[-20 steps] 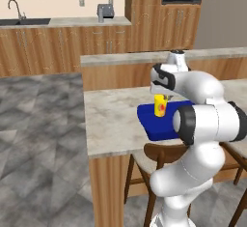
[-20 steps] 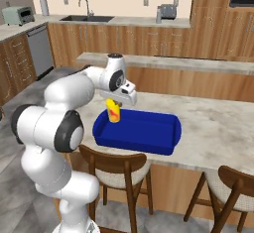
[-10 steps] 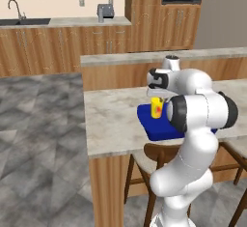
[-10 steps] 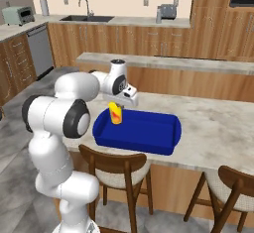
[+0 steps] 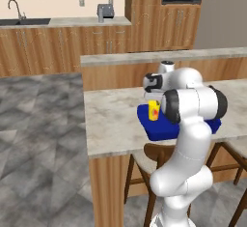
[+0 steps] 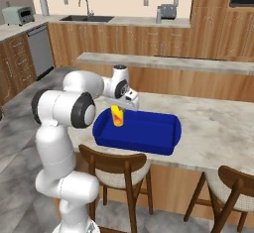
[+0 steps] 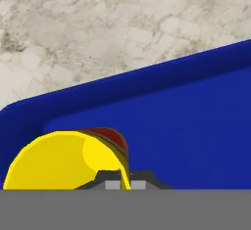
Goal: There is a tray on the dining counter. Grab the cup, mug, and pitcher and place them on the tray. The pitcher may be placed next to the tray if it cannot fit the tray.
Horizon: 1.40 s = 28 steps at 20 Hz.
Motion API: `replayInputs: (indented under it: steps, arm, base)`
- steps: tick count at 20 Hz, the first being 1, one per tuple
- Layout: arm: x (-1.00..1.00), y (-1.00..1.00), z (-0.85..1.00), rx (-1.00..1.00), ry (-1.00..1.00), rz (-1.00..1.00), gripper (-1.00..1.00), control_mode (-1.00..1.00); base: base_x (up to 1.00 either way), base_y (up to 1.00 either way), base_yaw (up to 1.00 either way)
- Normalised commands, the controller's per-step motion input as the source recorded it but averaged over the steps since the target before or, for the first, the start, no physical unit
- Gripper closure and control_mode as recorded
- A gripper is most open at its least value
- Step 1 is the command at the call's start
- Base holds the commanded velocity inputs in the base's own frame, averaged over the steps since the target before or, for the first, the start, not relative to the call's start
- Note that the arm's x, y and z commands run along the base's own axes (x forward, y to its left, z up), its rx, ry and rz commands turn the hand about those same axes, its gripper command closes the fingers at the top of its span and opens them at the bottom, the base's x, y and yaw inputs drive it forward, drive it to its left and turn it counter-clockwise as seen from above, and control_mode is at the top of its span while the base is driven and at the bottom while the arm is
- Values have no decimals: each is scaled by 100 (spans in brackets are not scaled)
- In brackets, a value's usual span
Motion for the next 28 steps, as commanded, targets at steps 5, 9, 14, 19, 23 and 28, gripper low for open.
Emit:
replayInputs:
  steps: [5, 9, 14, 19, 23, 28]
  arm:
    - [25, 0, -25, 0, 3, 0, 100, -100]
    - [19, 0, -25, 0, 0, 0, 100, -100]
    - [6, 0, -21, 0, 0, 0, 100, -100]
    - [0, 0, 0, 0, 0, 0, 100, -100]
    - [0, 0, 0, 0, 0, 0, 100, -100]
    - [1, -2, 0, 0, 0, 0, -100, -100]
  base:
    - [0, 0, 0]
    - [0, 0, 0]
    - [0, 0, 0]
    - [0, 0, 0]
    - [0, 0, 0]
    - [0, 0, 0]
